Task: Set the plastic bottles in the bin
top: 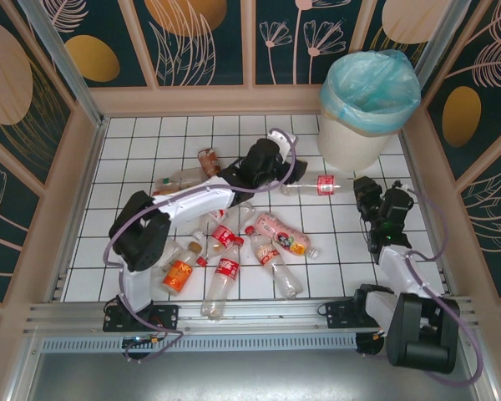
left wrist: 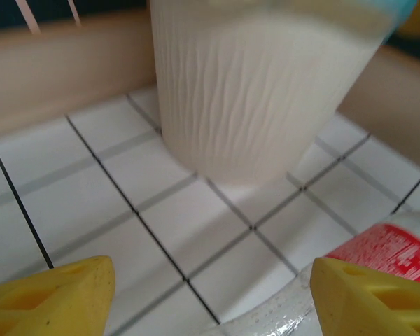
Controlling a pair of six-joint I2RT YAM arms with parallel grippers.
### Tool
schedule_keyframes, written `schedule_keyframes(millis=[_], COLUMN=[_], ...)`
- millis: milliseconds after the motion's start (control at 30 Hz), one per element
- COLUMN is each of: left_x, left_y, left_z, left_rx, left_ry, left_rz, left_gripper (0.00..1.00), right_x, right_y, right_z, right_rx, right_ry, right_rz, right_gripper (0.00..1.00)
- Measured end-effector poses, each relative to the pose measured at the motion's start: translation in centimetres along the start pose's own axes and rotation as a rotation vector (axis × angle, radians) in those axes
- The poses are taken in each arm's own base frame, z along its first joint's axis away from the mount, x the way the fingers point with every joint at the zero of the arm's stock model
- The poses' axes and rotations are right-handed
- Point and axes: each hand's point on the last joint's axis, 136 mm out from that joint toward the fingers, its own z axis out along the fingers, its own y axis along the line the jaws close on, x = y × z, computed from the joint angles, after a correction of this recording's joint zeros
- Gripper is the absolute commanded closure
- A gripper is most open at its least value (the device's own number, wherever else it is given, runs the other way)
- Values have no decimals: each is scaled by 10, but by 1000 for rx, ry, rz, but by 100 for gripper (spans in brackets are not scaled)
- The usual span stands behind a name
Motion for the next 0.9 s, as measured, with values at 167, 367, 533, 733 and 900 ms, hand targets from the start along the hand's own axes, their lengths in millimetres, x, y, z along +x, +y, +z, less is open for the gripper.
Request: schedule_keyframes(millis=[167, 367, 533, 733, 900], left_x=[-59, -72, -64, -68, -83], left_y=[5, 22, 39, 57, 70], left_z=[-37, -77, -113, -163, -204], left_rx=[-57, -142, -219, -312, -376], left_ry=[-134, -182, -166, -161, -208], left_rz=[51, 53, 33, 21, -25], left_gripper=[26, 27, 26, 17, 12], right_x=[-21, -9, 5, 10, 5], right_y=[40, 100, 147, 203, 284], right_z=[-12, -23, -38, -50, -55], right_rx=[-21, -75, -135, -178, -249], right_ry=[-83, -80, -79, -88, -118], right_rz=[-131, -322, -458, -596, -716], right_gripper=[100, 100, 100, 100, 100])
